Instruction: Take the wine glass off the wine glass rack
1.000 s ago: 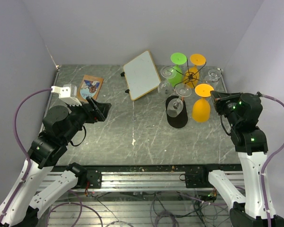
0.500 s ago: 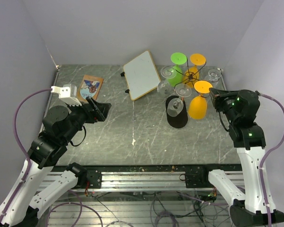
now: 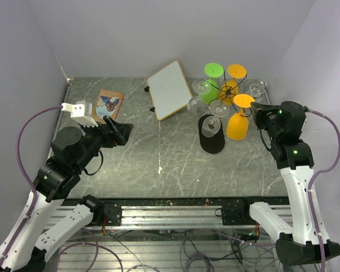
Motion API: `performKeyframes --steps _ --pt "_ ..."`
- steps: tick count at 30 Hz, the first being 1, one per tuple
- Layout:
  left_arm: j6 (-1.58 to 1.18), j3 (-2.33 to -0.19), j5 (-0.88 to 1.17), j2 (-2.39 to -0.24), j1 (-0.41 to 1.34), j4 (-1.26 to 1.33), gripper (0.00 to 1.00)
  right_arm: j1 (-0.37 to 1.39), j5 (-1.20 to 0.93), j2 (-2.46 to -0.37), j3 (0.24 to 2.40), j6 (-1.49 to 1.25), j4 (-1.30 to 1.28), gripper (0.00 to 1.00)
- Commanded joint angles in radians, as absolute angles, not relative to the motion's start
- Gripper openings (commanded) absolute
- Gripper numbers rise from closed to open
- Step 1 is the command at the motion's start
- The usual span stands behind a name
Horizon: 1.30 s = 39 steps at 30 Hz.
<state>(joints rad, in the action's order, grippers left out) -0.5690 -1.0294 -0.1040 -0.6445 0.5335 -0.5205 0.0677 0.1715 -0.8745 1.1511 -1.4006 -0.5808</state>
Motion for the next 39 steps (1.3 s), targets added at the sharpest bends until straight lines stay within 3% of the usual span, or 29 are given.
performKeyframes --steps 1,12,20,29,39 --pt "-0.570 -1.056 -0.081 -0.645 0.527 -0.514 0.95 0.071 0.252 -0.888 1.189 -1.420 -0.564 0.00" --pt "-0.577 -1.050 -0.071 -0.647 0.527 -0.506 0.95 0.070 0.434 -0.839 1.228 -1.443 -0.685 0.00" --pt "-0.591 -1.048 -0.026 -0.658 0.527 -0.485 0.95 0.070 0.497 -0.693 1.204 -1.401 -0.786 0.00" --pt "-0.646 -1.007 0.093 -0.689 0.527 -0.383 0.95 0.070 0.345 -0.442 1.183 -1.224 -0.852 0.00" --pt "-0.818 -0.902 0.283 -0.754 0.528 -0.152 0.95 0.072 -0.055 -0.365 1.227 -1.180 -0.812 0.00"
